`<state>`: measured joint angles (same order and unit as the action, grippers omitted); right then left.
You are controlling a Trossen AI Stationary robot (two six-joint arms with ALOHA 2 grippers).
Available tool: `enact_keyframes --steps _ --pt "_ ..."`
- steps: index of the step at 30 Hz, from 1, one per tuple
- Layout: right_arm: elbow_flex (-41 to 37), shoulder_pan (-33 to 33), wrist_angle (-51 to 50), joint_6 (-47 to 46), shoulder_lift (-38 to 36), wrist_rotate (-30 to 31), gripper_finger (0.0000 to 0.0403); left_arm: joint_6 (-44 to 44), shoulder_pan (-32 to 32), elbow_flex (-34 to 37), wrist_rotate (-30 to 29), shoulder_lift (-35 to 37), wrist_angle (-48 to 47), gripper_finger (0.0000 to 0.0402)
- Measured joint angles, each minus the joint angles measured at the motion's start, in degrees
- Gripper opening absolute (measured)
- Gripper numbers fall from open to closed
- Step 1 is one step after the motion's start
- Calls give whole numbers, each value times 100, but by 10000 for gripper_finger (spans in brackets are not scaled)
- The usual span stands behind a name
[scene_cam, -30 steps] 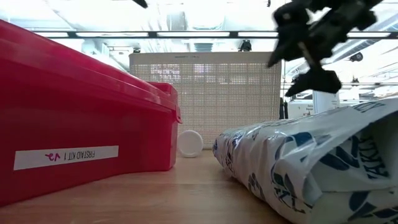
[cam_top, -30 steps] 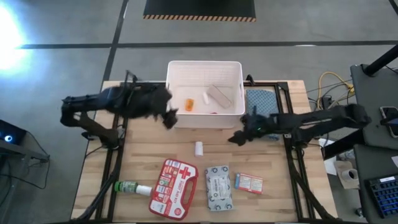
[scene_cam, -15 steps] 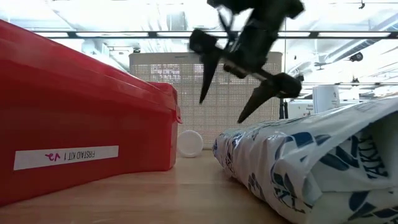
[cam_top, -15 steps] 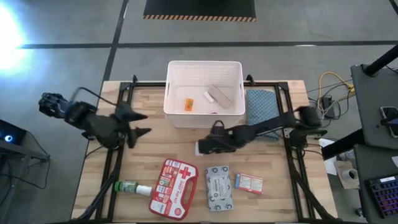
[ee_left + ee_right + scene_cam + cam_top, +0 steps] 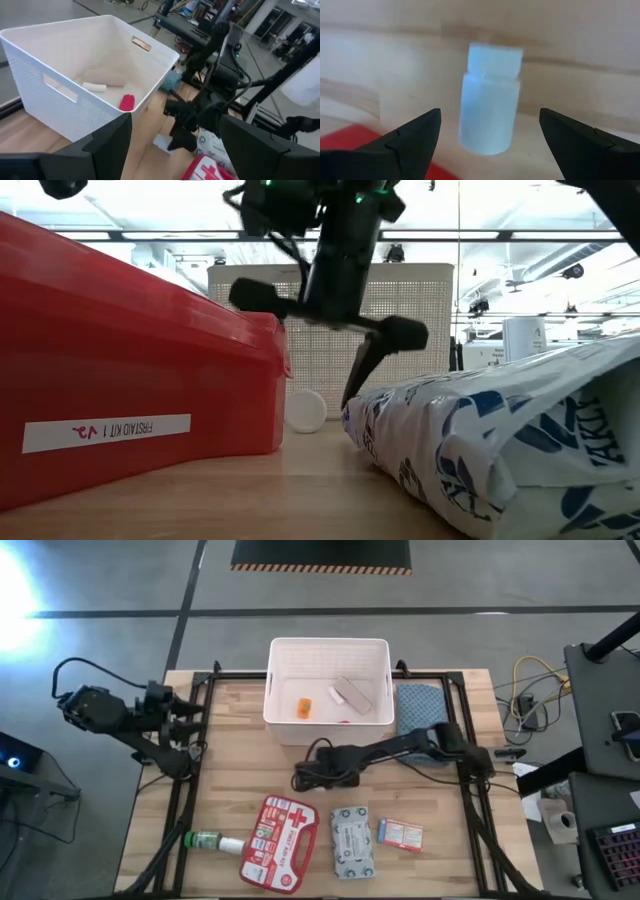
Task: Pick & place medical supplies in basket/bin
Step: Put the top white pill bottle into the white bin, then put the green pill bottle into the white bin
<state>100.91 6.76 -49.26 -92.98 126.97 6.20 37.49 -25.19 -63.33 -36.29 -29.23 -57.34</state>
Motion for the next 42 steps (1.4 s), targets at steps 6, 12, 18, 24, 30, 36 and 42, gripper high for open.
enact_keyframes --steps 6,12,18,24,30,36,42 --pt "137 -62 148 -24 330 -325 298 -161 4 2 -134 133 -186 278" --pt "172 -54 140 54 343 -281 161 -165 7 22 -135 125 -518 278" --pt "427 29 134 252 -231 473 147 -196 4 35 -132 127 -509 278" --pt "1282 186 -115 983 -1383 2225 147 -196 6 35 -137 125 -436 278" --pt "1533 -906 -1402 2451 -2084 2316 185 -182 9 172 -149 -83 -33 278" --pt "1508 -2309 -1387 4077 -2153 933 278 366 9 288 -424 -413 -59 278" --pt "1539 -2308 -1618 4919 -2296 907 361 1599 10 259 541 -739 -1249 278"
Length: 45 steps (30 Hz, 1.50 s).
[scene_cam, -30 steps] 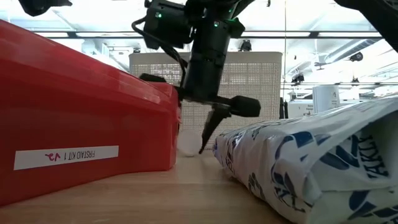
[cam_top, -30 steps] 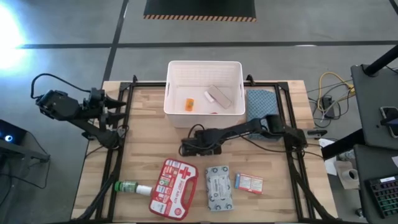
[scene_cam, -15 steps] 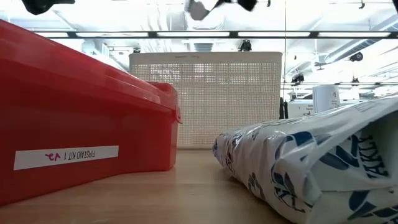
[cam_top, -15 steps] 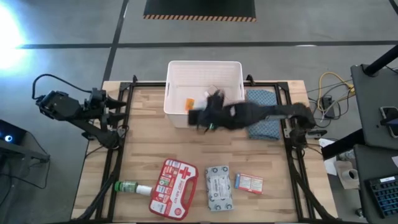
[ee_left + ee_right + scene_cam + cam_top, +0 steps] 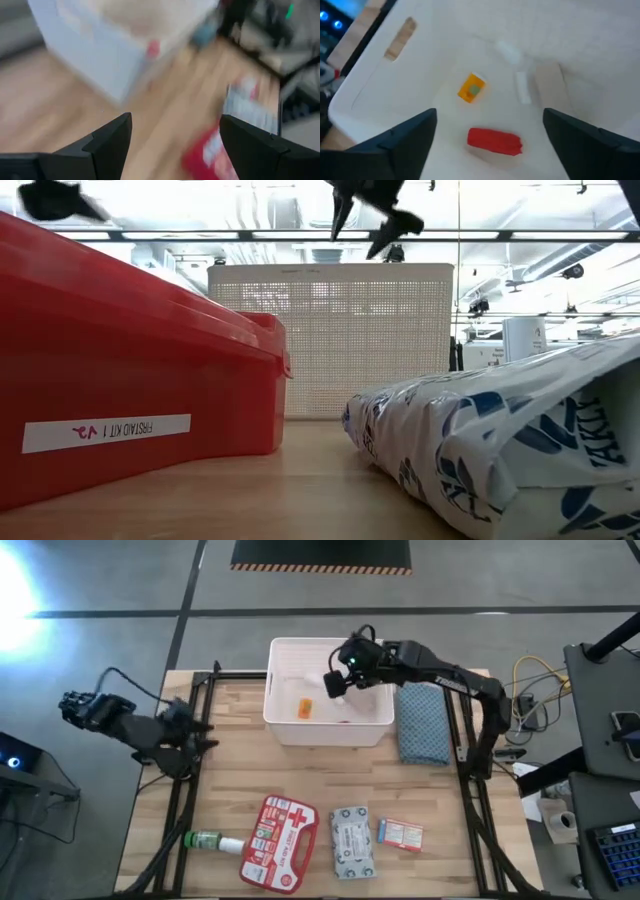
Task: Pick & place medical supplies in basket/bin
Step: Put the green pill bottle into the white bin
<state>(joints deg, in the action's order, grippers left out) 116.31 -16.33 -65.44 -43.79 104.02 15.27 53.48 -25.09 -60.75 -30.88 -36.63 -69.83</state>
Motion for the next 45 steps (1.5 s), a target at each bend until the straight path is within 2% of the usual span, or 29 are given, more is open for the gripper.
enact_keyframes --steps 4,8,11,14,17,21,24,30,36,39,45 --pt "0 506 -21 851 -206 538 381 -305 -2 170 1732 -264 -664 278" --pt "-8 1150 -45 1553 -188 598 383 -1227 -4 584 3205 -554 -680 278" --pt "-29 1670 -42 1941 -112 640 384 -1898 -8 990 3909 -847 -595 278" --pt "-56 2146 -46 1942 -24 839 384 -2399 -98 1278 4256 -1092 -164 278" --pt "-106 2494 -43 1514 19 918 384 -2707 -402 1424 4282 -1315 121 278" --pt "-287 2805 -145 747 25 1020 384 -2424 -1049 1367 4392 -1582 112 278" --pt "-560 2954 -170 358 34 1046 384 -1678 -1690 1306 4273 -1812 203 278" --pt "-1179 3037 14 -43 34 1042 384 169 -3012 1369 3545 -2312 728 278" --pt "-1429 3035 141 -408 40 1042 384 1344 -4129 1370 3294 -3114 1480 278" --pt "-1453 3035 137 -418 38 1040 384 1727 -4401 1356 3045 -3632 1694 278" --pt "-1455 2972 145 -426 36 1024 384 1866 -4401 1288 2892 -4558 1707 278"
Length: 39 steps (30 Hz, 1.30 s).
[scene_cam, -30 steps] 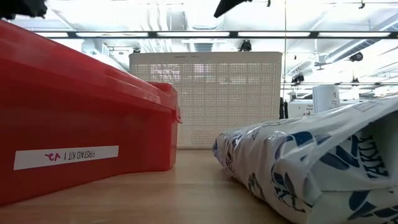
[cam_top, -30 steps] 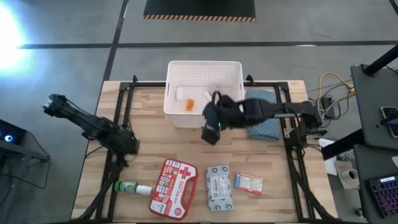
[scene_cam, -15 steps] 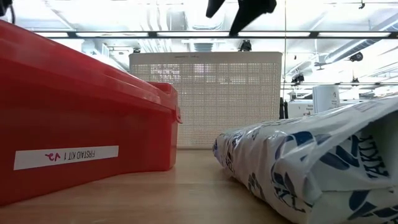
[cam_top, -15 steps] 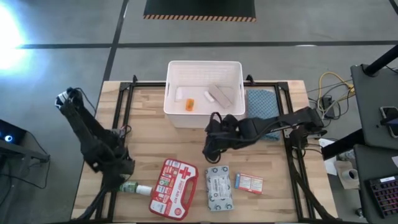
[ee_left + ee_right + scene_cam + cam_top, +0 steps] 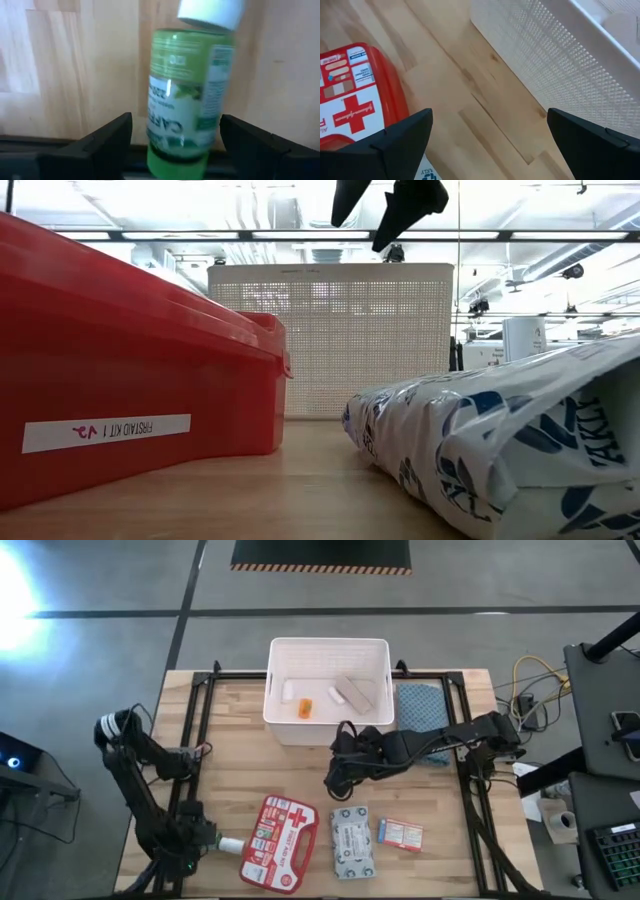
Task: Pick & place medical supplies in basket/bin
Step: Put the green pill bottle into the white bin
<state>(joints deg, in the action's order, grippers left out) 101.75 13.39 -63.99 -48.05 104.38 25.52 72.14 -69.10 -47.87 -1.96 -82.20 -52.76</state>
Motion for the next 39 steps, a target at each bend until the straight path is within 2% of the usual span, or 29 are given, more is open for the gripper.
enact_keyframes --steps 6,10,12,17,19,24,27,30,32,34,37,39 --pt "2 -5 1 -2 0 -4 384 -66 4 71 -8 -611 596 278" --pt "-11 -7 1 -48 0 -4 384 -396 144 122 47 -760 715 271" --pt "-15 -9 -11 -50 0 -7 384 -641 258 187 32 -678 757 252" --pt "-15 -13 -14 -44 0 -9 384 -988 578 531 -195 -220 616 170" --pt "-15 -28 -15 -71 0 -8 384 -1013 724 682 -204 73 330 158" --pt "-17 -41 -20 -67 0 -1 384 -1069 1246 698 -637 1329 -801 162" --pt "-17 -41 -61 209 -7 20 384 -1085 1715 456 -1216 2304 -1075 184" --pt "-17 -41 -290 385 -30 28 384 -1146 2348 110 -2121 3243 -1085 194" --pt "-17 -41 -561 572 -50 43 384 -1486 2829 -96 -2842 3794 -897 196" --pt "-22 -20 -964 791 -50 60 384 -2101 3387 -215 -3326 4284 -500 196" --pt "-177 33 -1399 904 -50 63 384 -3344 4449 -302 -3461 4798 739 195" --pt "-344 70 -1576 825 -65 62 384 -4294 5231 -303 -3328 4937 1845 195"
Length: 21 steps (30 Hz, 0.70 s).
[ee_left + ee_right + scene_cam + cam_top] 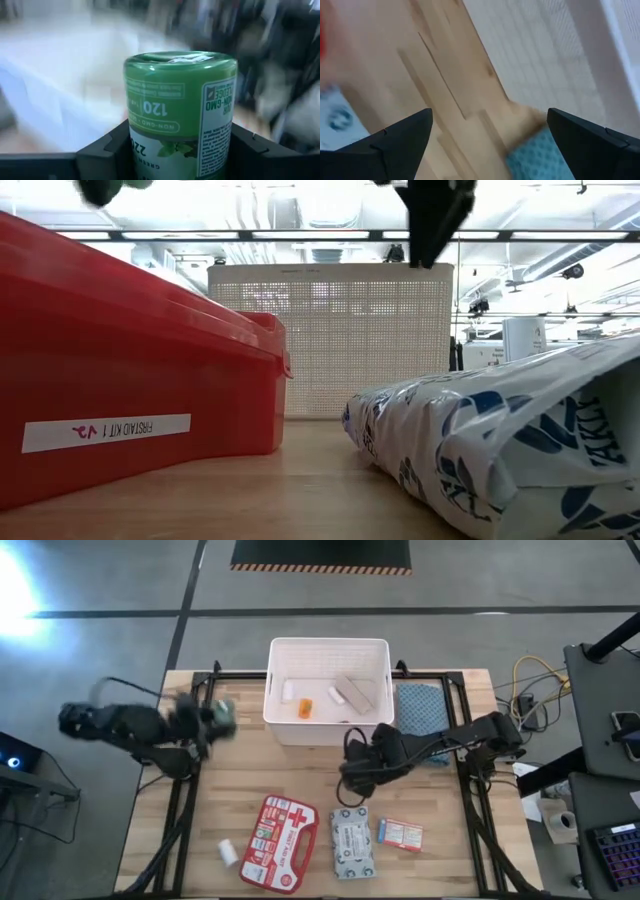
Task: Pick & place medical supplies in basket/bin
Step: Put the green pill bottle into the white bin
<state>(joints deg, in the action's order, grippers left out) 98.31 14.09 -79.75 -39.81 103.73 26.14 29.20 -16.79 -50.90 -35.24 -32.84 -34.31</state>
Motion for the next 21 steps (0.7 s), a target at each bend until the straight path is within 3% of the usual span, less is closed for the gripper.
enact_keyframes --steps 3,5,10,12,15,21 --pt "-372 61 -32 -243 -29 -9 384 -1369 1271 94 933 -96 1735 195" --pt "-623 94 -24 -439 -36 -80 384 -1707 2257 115 1912 -537 2347 195" --pt "-1021 230 206 -760 -47 -931 384 -921 4626 137 5165 -2054 3315 195" --pt "-1028 393 215 -966 -84 -975 384 -557 5231 45 5997 -2776 3456 195" --pt "-1022 649 215 -1471 -191 -934 384 -878 5623 -535 6237 -3551 3410 195" --pt "-1048 1019 200 -2799 -340 -611 384 -1864 5545 -2229 6243 -4853 1568 241"
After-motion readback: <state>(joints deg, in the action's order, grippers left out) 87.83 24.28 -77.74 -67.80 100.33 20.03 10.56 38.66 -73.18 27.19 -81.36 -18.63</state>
